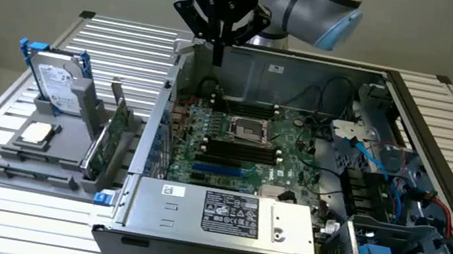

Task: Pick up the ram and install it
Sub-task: 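Reach for the ram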

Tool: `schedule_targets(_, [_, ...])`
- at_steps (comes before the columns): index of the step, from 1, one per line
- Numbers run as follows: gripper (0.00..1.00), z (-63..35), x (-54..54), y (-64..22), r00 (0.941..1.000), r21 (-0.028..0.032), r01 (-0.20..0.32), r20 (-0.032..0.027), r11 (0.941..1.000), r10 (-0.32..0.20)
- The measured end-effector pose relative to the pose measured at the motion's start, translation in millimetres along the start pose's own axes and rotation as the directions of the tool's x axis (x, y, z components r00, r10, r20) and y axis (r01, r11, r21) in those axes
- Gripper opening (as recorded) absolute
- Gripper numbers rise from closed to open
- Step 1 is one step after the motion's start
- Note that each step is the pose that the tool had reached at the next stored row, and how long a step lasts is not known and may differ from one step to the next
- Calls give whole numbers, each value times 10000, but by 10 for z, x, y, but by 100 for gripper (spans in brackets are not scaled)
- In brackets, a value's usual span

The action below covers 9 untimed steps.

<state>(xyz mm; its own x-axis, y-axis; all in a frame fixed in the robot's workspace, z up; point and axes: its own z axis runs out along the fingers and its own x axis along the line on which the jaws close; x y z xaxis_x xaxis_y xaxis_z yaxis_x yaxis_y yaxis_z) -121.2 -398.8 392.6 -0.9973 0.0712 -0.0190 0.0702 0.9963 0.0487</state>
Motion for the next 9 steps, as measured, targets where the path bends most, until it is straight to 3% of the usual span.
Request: schedule_targets(9, [11, 0, 0, 0, 10000, 0, 0, 0, 10000, 0])
